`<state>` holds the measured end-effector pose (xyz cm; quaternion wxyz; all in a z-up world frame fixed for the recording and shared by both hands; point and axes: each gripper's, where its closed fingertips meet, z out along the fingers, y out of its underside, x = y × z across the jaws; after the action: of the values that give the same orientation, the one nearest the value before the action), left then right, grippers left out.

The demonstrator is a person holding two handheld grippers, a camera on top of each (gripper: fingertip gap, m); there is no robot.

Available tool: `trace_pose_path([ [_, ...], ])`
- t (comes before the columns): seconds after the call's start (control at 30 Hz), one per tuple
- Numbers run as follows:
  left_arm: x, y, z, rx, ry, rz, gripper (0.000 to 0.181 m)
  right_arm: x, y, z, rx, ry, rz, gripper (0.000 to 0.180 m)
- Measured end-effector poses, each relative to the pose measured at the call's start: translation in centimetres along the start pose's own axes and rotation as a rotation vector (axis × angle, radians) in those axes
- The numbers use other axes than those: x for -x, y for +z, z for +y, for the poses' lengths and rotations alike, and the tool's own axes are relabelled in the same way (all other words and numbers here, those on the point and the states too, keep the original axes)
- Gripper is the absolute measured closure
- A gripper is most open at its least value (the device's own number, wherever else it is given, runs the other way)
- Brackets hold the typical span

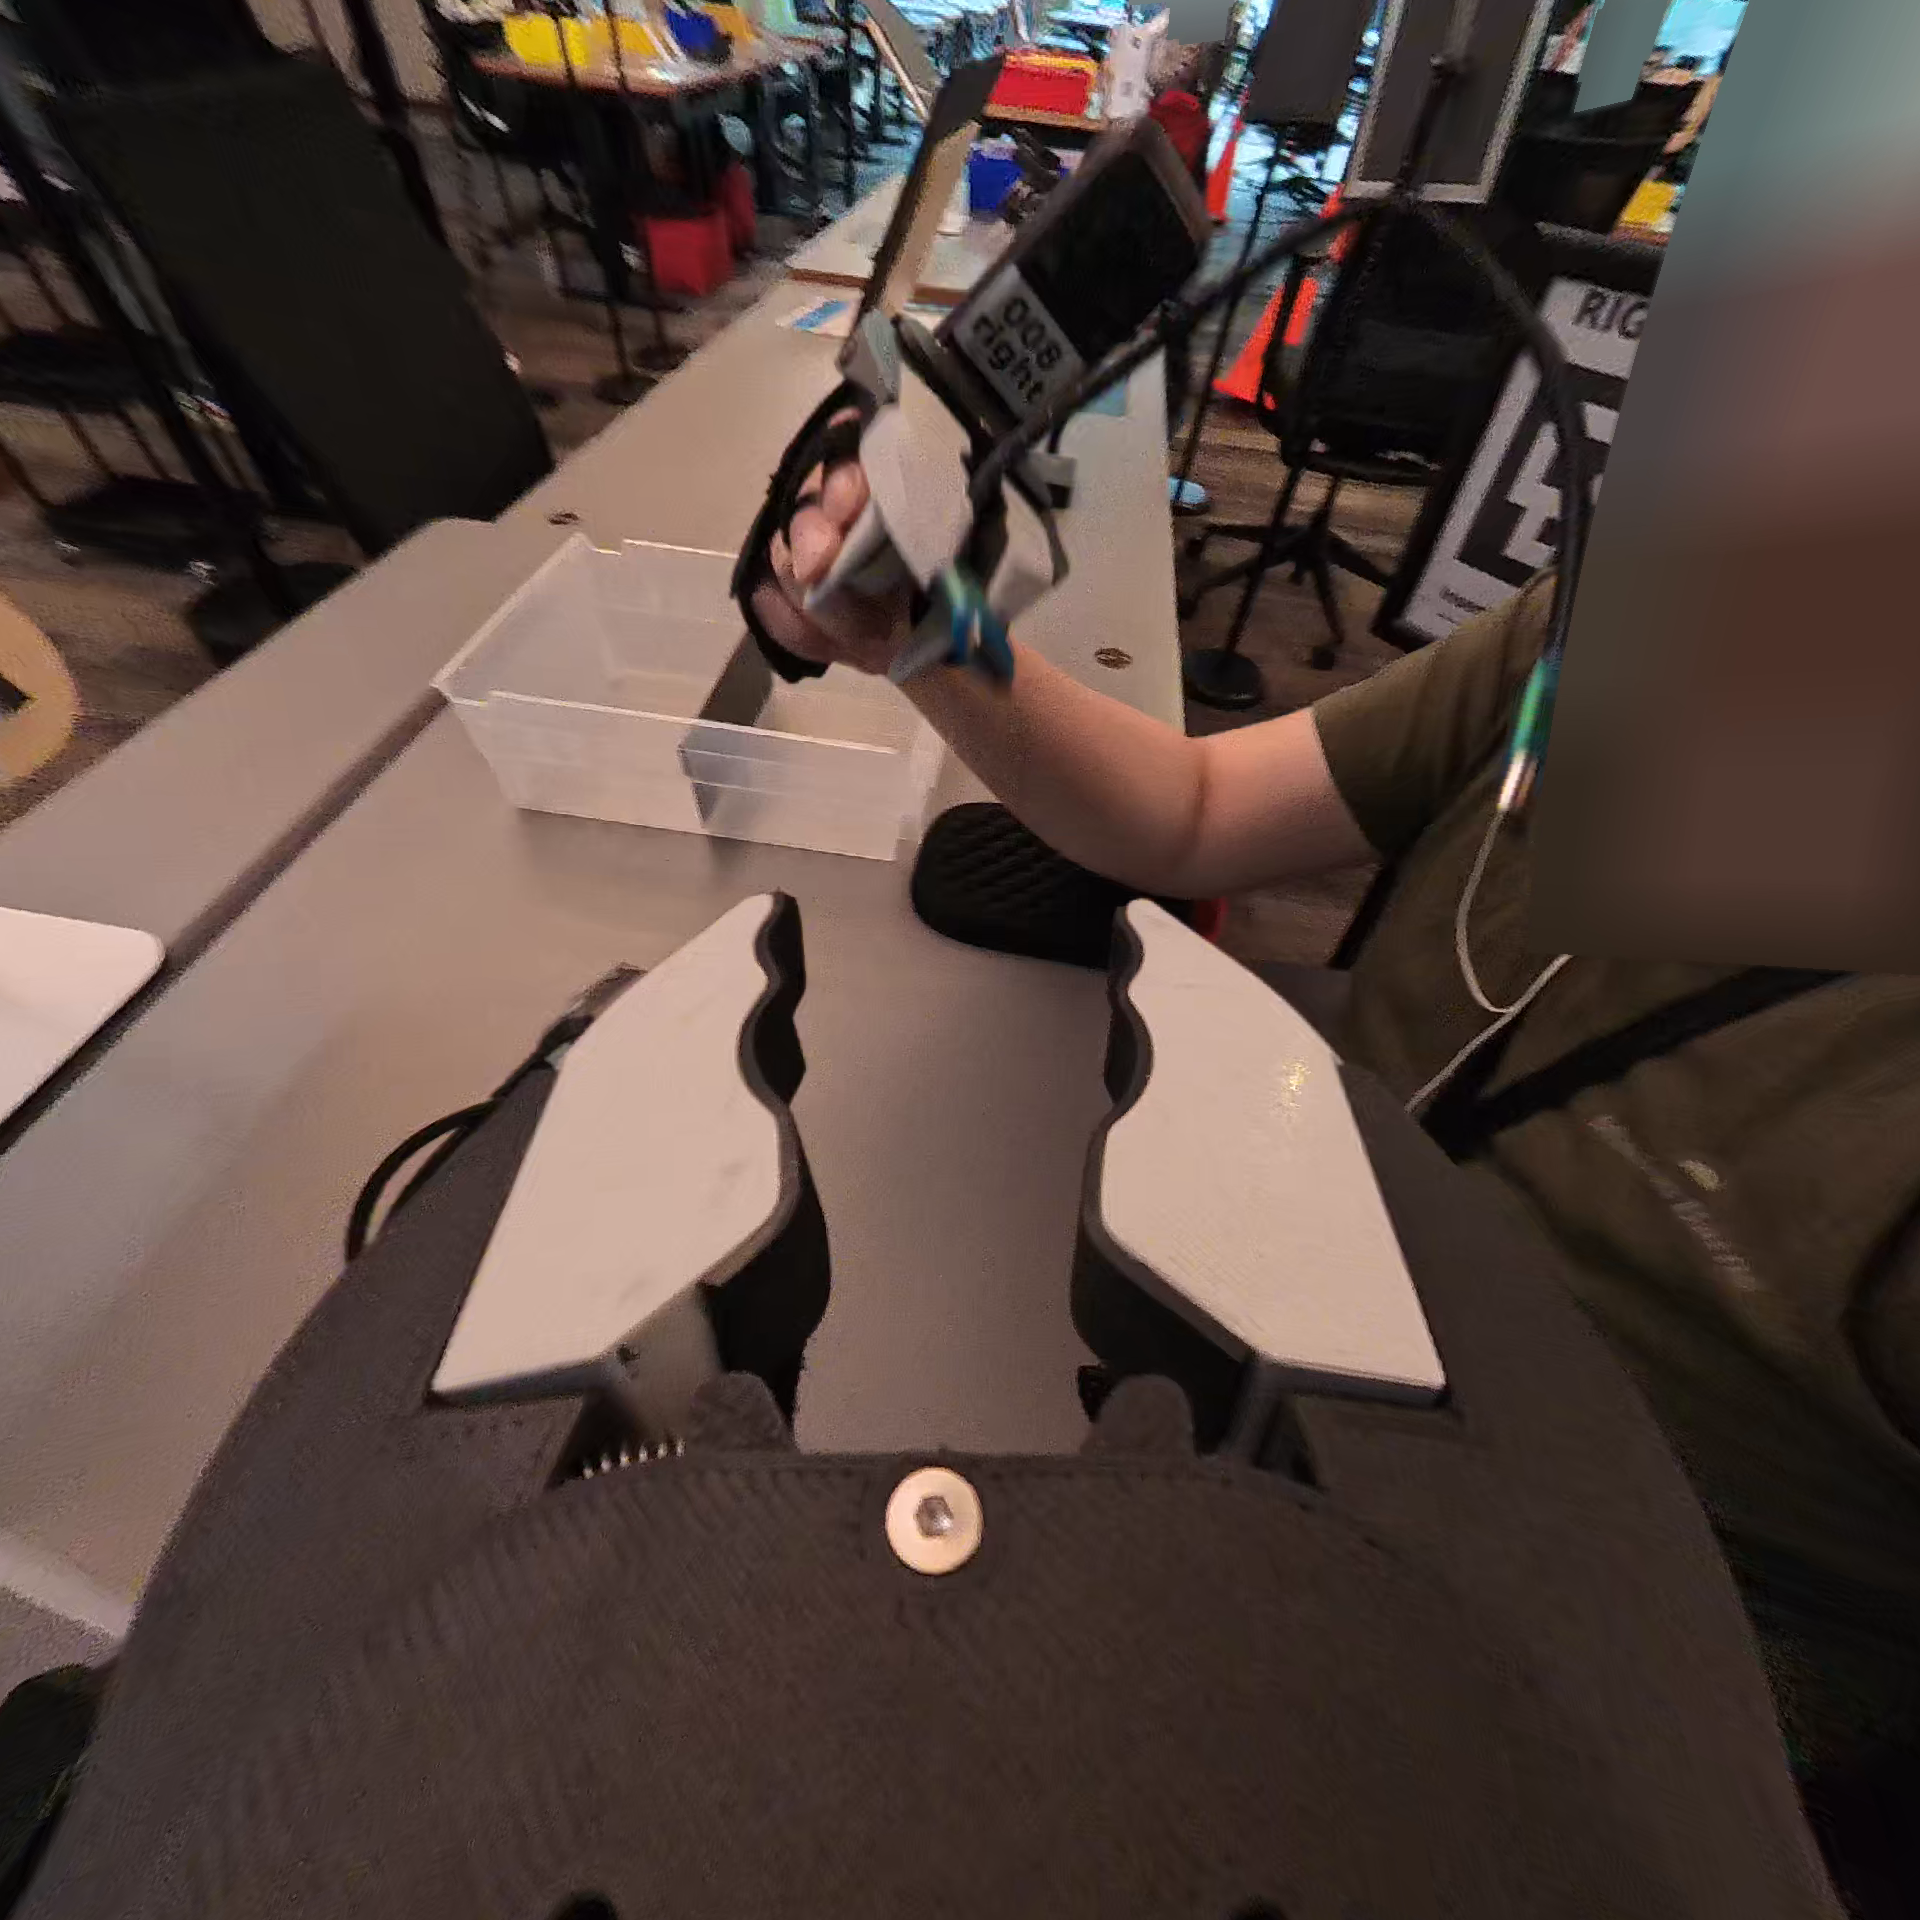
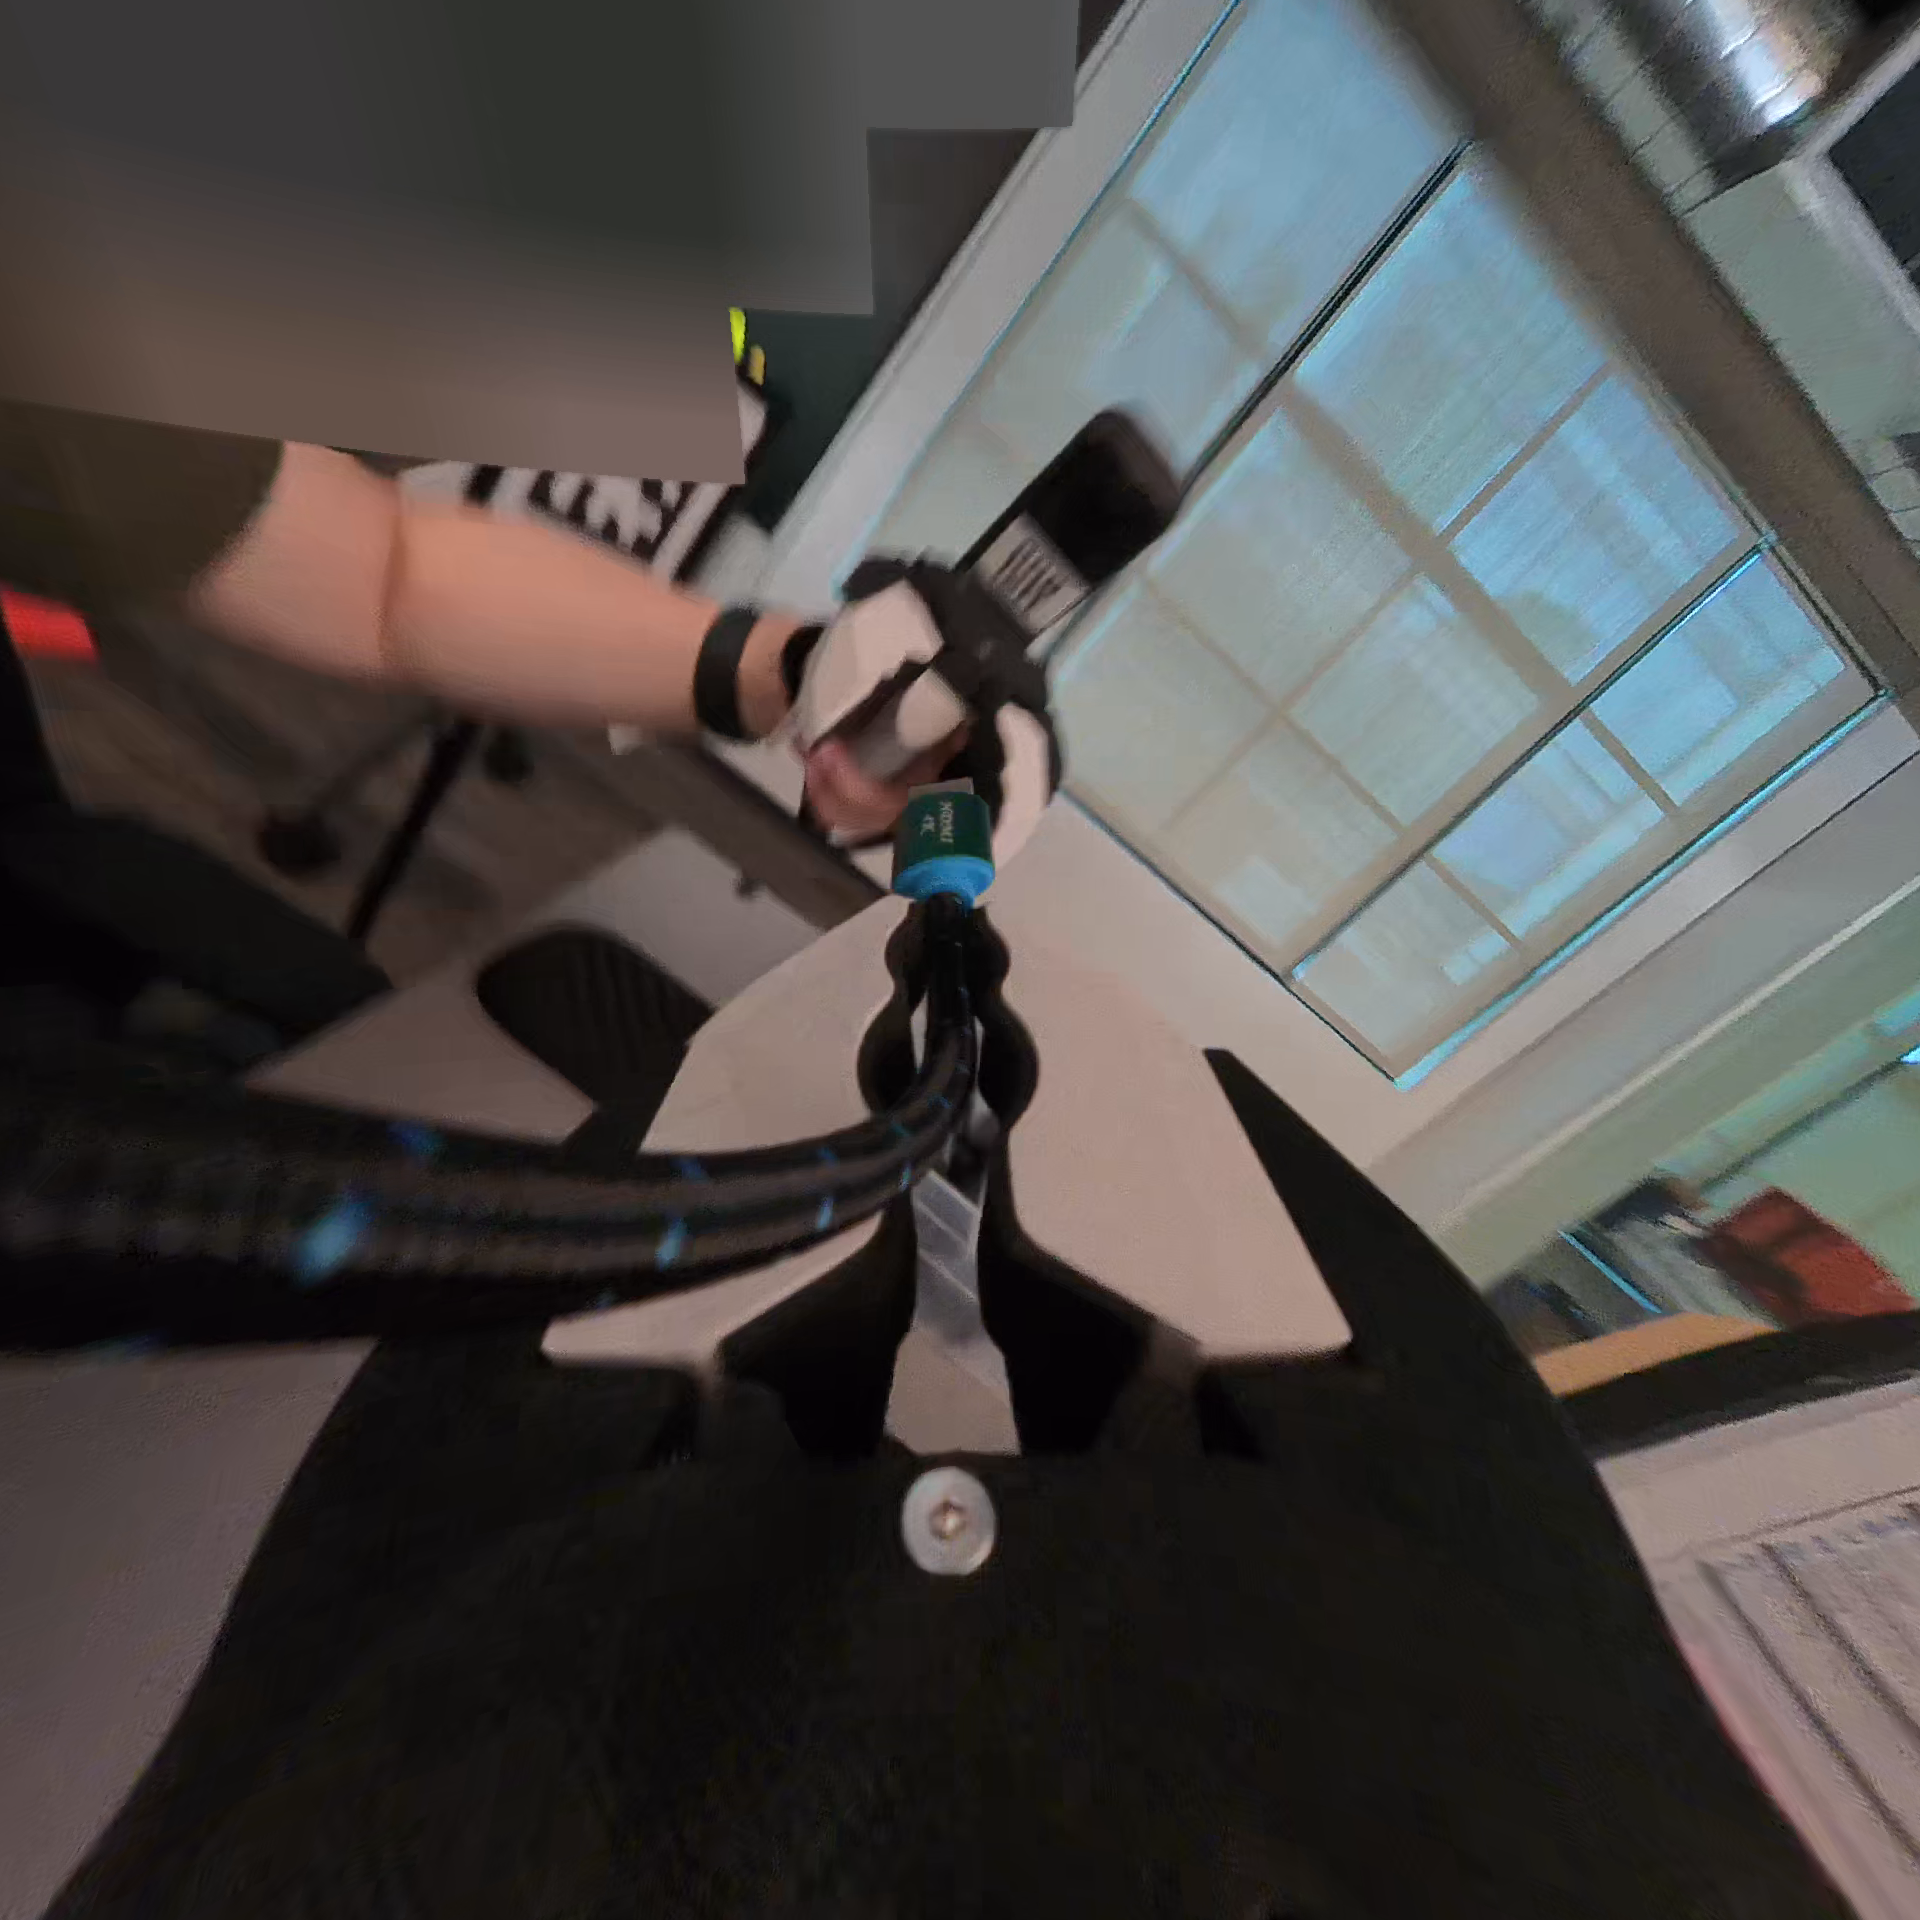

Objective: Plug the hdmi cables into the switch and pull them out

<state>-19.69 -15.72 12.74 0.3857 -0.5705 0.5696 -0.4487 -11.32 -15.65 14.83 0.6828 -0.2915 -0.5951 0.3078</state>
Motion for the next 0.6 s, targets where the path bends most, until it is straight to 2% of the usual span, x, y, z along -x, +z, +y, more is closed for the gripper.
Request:
trace_pose_path([
  [0.13,0.9,1.3,3.0,0.012,0.009,-0.107,0.125,-3.7,-4.1,-2.2,-0.303,0.305,0.036,0.172],
  [0.2,2.3,2.6,5.3,0.055,0.015,-0.194,0.124,-5.2,-5.8,-2.2,-0.398,0.428,0.053,0.172],
  [0.43,6.5,7.6,11.0,0.13,0.091,-0.384,0.121,-7.2,-8.5,-1.8,-0.462,0.567,0.079,0.172],
  [0.6,11.2,9.3,13.2,0.295,0.342,-0.592,0.118,-8.5,-10.1,-1.5,-0.465,0.68,0.111,0.172],
])
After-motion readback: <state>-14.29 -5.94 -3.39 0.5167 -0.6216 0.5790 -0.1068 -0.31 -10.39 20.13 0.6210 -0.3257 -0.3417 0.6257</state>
